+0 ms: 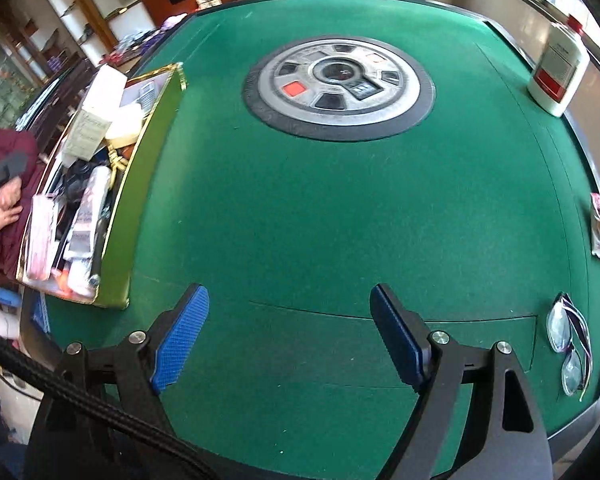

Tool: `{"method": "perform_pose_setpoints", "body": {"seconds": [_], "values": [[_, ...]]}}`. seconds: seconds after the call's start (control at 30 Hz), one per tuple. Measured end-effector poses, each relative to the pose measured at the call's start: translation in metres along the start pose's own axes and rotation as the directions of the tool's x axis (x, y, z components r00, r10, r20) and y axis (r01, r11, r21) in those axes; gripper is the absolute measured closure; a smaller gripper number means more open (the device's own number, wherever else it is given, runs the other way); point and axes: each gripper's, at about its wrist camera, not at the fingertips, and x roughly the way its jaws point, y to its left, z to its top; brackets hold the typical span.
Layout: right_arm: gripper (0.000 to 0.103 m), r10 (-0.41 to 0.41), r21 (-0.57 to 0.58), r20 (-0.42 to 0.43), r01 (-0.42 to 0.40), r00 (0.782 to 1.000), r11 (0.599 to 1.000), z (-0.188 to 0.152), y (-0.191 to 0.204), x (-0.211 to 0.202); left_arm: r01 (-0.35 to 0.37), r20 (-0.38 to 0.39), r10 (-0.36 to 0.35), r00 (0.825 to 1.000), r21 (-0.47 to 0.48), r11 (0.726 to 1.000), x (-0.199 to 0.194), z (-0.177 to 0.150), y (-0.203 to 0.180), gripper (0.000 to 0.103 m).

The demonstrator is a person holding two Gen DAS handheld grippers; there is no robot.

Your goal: Organize objects

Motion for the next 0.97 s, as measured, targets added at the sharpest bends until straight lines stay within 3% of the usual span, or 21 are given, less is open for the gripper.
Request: {"method": "perform_pose_setpoints", "body": {"seconds": [0.1,0.17,0.3,0.43,0.7,0.83,0.97], "values": [[0.020,0.010,-0.110,0.049,-0.005,0.999,0.994,0.004,0.014,-0.018,-0.113,0.086,0.117,0.989,-0.048,0.992,-0.031,-0.009,0.005,0.018],[0.019,0.019,-0.212,0.107,0.004,0.994,0.977,0.003,0.026,-0.037,-0.147,0.148,0.159,0.976,-0.085,0.985,-0.049,-0.018,0.005,0.018],[0.019,0.091,-0.383,0.226,0.003,0.970,0.924,-0.013,0.048,-0.075,-0.220,0.092,0.228,0.969,-0.093,0.971,-0.054,-0.034,0.003,0.018],[0.019,0.142,-0.420,0.229,-0.034,0.963,0.907,-0.015,0.051,-0.082,-0.307,0.082,0.311,0.947,-0.065,0.950,-0.063,-0.050,-0.006,0.018],[0.019,0.196,-0.458,0.206,-0.082,0.959,0.885,-0.013,0.068,-0.083,-0.293,0.078,0.300,0.951,-0.092,0.952,-0.075,-0.066,0.002,0.018],[0.019,0.212,-0.484,0.195,-0.094,0.957,0.870,-0.014,0.081,-0.081,-0.293,0.098,0.306,0.947,-0.123,0.948,-0.080,-0.071,0.015,0.018],[0.019,0.213,-0.491,0.187,-0.097,0.959,0.866,-0.015,0.088,-0.078,-0.323,0.125,0.340,0.932,-0.136,0.936,-0.085,-0.074,0.024,0.018]]}}
